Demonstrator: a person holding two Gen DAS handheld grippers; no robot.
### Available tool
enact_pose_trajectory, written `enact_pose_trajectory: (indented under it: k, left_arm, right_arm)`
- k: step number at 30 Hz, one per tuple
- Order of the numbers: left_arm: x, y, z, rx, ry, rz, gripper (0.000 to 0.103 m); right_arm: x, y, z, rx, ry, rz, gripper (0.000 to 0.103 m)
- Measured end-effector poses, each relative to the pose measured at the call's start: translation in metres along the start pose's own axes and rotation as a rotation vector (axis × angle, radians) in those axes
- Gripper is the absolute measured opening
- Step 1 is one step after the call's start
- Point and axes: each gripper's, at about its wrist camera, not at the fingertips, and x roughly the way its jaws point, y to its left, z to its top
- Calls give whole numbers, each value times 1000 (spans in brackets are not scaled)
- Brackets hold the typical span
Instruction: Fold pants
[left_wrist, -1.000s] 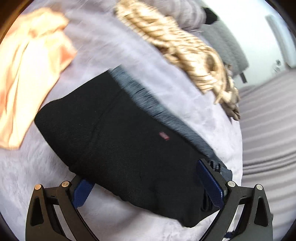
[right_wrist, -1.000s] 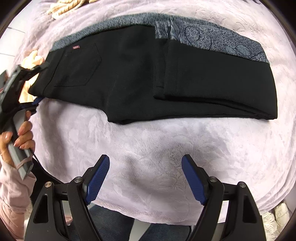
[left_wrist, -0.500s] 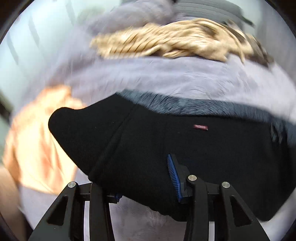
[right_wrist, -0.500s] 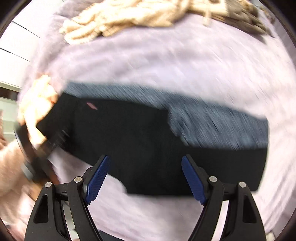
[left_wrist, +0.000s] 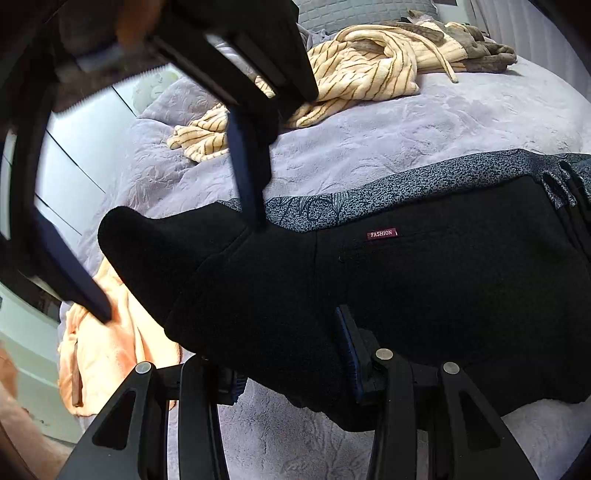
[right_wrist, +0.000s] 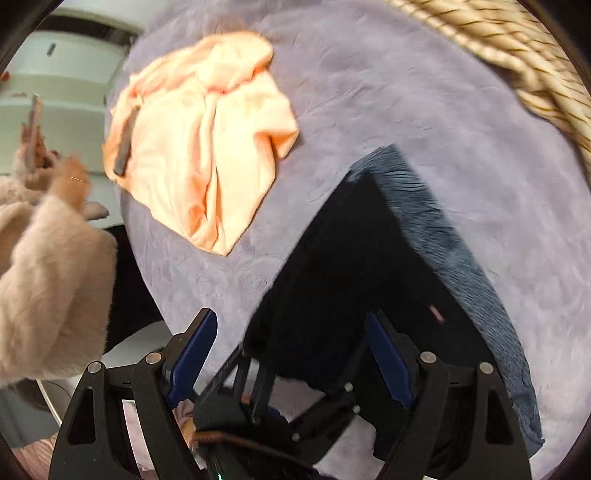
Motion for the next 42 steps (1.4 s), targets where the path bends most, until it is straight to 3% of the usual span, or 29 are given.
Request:
enact_pose_trajectory:
  k: [2,3,4,6,14,19,25,28,32,35,38,42]
  left_arm:
    - [-3,-1,1,3,2,-2,43]
    - [-6,-1,2,5,3,-12,43]
    - [-12,-3,4,10,-7,-17,43]
    - [-27,-13,11,39,-46,-27,43]
    - [-98,-56,63,51,-177,-70,44]
    - [-146,-110,95,108,-245,-145,44]
    - [-182,-196,114,227,-286,-239,44]
    - [-189,-243,112,300,-282,-295,44]
    - [-181,-307,94,417,-247,-361,44]
    - [-153,-348,74,498,-136,-377,44]
    - [-147,-347,65,535,-77,-370,44]
    - [-158,-314,56,534,-66,-421,48]
  right_arm:
    - [15,-1,5,6,49,-72,84]
    - [18,-8,4,26,59,-84,70]
    - [17,-14,1,47,51,-53,30]
    - [2,-35,-11,110,-1,29,22]
    - [-85,-101,-94,194,-251,274,20]
    - [-134,-153,-182,248,-414,392,21]
    - [-155,-229,-285,380,-560,477,21]
    - [-146,-267,-339,467,-634,515,22]
    - [-106,-322,-399,630,-684,554,22]
    - [-62,-358,-420,717,-655,540,23]
    - [-1,-381,-420,831,-569,557,24]
    - [25,-381,-420,861,-596,660,23]
